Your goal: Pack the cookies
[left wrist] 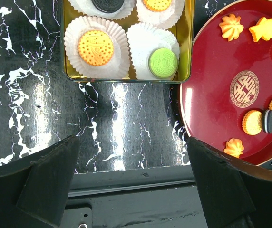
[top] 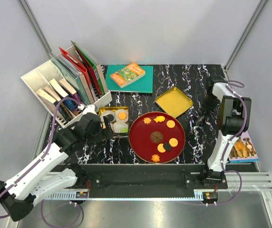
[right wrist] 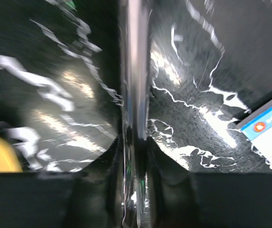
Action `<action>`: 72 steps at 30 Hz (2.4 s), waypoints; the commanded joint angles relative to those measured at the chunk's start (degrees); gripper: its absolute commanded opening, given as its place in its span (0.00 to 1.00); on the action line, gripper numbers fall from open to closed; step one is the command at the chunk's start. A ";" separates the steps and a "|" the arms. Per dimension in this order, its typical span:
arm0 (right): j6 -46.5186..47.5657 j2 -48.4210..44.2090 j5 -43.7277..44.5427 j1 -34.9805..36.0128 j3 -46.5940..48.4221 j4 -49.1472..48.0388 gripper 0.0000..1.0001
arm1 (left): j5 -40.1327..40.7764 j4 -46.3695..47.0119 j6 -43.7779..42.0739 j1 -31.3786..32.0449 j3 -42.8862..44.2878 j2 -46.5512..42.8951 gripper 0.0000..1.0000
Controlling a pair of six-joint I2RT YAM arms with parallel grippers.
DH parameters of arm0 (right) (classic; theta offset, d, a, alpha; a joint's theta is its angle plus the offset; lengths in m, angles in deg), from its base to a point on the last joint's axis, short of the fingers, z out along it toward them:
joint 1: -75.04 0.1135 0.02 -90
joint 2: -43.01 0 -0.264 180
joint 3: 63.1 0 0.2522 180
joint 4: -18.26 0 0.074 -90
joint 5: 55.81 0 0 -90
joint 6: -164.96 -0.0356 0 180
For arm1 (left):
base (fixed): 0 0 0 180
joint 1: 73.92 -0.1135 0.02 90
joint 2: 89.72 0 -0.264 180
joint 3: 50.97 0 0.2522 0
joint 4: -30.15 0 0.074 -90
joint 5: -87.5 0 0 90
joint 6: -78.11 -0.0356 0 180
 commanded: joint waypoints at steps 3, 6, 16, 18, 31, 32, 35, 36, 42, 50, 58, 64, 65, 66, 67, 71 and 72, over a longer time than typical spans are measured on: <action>-0.38 0.15 -2.54 -0.25 -3.79 0.61 0.46 | -0.61 1.91 -1.26 0.24 0.02 0.59 0.99; -1.52 -2.75 -2.97 -0.25 -4.50 -0.36 0.59 | -0.61 1.92 -1.26 0.16 0.03 0.76 0.99; -3.99 -13.47 -5.08 3.70 -2.65 -0.80 0.71 | -0.43 2.62 -0.90 0.24 0.20 2.26 0.99; -4.16 -14.44 -6.31 4.67 -3.09 -0.98 0.72 | -0.61 2.79 -0.82 0.24 0.20 2.61 0.99; -1.70 -6.28 -11.50 9.42 -0.37 -2.47 0.65 | -1.14 2.97 -0.03 0.24 0.73 3.14 0.99; -1.53 -5.75 -11.50 9.42 -0.37 -2.73 0.64 | -1.05 2.80 0.15 0.24 0.55 3.05 0.99; -1.44 -3.73 -11.77 9.42 0.25 -3.26 0.62 | -0.70 2.09 0.59 0.16 0.38 2.70 0.99; -1.53 -2.85 -11.77 9.42 0.77 -3.53 0.62 | -0.61 1.74 0.68 0.24 0.55 2.70 0.99; -2.14 0.31 -12.38 9.42 1.92 -5.37 0.55 | 0.27 0.60 1.29 0.16 1.17 2.78 0.99; -3.37 1.99 -12.47 9.42 0.34 -7.39 0.36 | 1.06 -0.02 2.17 0.24 0.82 2.61 0.99; -3.55 2.17 -13.88 9.42 -2.38 -9.06 0.20 | 1.15 0.16 2.00 0.16 1.08 3.75 0.99; -3.64 -0.20 -13.44 9.42 -4.06 -10.03 0.02 | 1.15 0.24 1.65 0.16 1.25 3.93 0.99; -3.72 -1.51 -13.26 9.42 -4.14 -10.03 0.00 | 1.15 0.42 1.56 0.16 1.17 3.93 0.99; -3.81 -2.31 -13.09 9.42 -4.23 -10.03 0.00 | 1.15 0.59 1.47 0.24 1.34 4.01 0.99; -4.07 -3.10 -13.00 9.42 -4.41 -10.03 0.00 | 1.15 0.51 1.38 0.16 1.34 4.02 0.99; -5.13 -10.03 -11.52 9.42 -4.06 -9.95 0.00 | 1.15 1.12 1.21 0.16 1.43 4.36 0.99; -5.39 -11.36 -11.33 9.42 -3.54 -10.03 0.00 | 1.15 1.38 1.03 0.16 1.52 4.45 0.99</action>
